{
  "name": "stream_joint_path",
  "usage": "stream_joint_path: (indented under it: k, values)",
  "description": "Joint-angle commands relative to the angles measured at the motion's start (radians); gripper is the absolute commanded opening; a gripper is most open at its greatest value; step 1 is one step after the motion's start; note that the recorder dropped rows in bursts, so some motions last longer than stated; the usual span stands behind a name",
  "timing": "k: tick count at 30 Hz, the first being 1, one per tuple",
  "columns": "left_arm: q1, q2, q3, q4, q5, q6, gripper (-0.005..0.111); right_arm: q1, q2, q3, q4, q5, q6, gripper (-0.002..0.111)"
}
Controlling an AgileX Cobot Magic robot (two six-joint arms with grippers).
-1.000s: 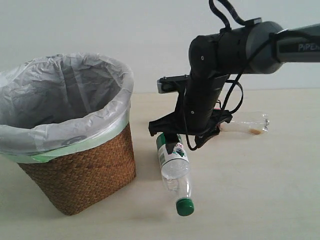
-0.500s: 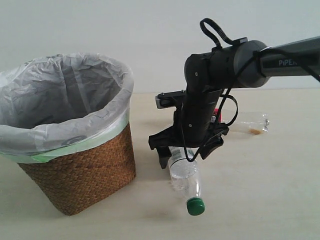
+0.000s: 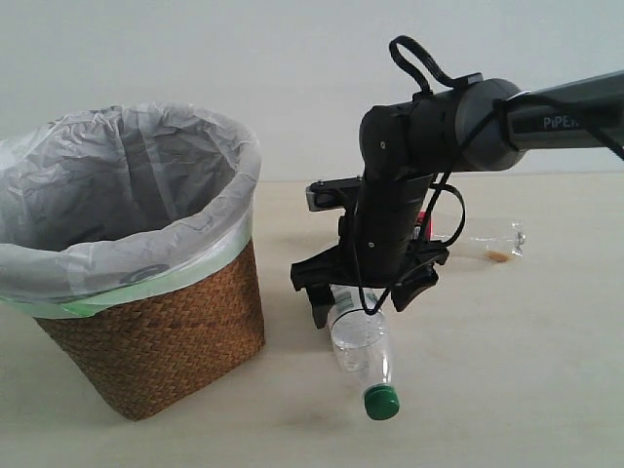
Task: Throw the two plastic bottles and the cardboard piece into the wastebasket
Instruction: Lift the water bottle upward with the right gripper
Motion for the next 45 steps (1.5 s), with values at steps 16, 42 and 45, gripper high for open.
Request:
stream_joint_path:
  k: [16,42,45]
  values:
    - [0.001,-0.003,0.004,0.003,-0.003,-0.005,0.004,-0.003,0.067,0.005,-0.051,0.003,-0.016,0.021]
    - [0.001,-0.003,0.004,0.003,-0.003,-0.005,0.004,-0.156,-0.432,0.429,-0.061,-0.043,-0.045,0.0]
    - [0.001,-0.003,0.004,0.003,-0.003,-0.005,0.004,-0.249,-0.501,0.534,-0.061,-0.097,-0.07,0.0]
